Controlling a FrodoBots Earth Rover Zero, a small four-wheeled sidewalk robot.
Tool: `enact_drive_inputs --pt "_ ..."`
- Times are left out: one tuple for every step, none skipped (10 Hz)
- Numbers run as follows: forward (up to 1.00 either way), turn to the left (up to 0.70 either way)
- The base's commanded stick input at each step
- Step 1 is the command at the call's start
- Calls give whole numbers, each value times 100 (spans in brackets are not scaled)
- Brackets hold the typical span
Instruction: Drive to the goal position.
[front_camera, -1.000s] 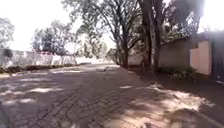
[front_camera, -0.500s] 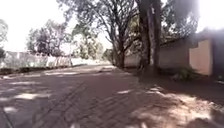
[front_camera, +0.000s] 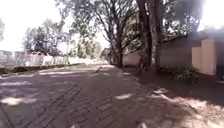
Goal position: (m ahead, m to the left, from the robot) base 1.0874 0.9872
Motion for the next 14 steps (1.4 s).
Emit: enact_drive_inputs --pt "70 0" --pt "70 0" --pt "70 0" --pt "70 0" --pt "70 0" --pt "70 0" --pt "70 0" --pt "70 0" --pt "70 0" --pt "70 0" --pt "70 0" --pt "70 0" --pt "70 0" --pt "70 0"
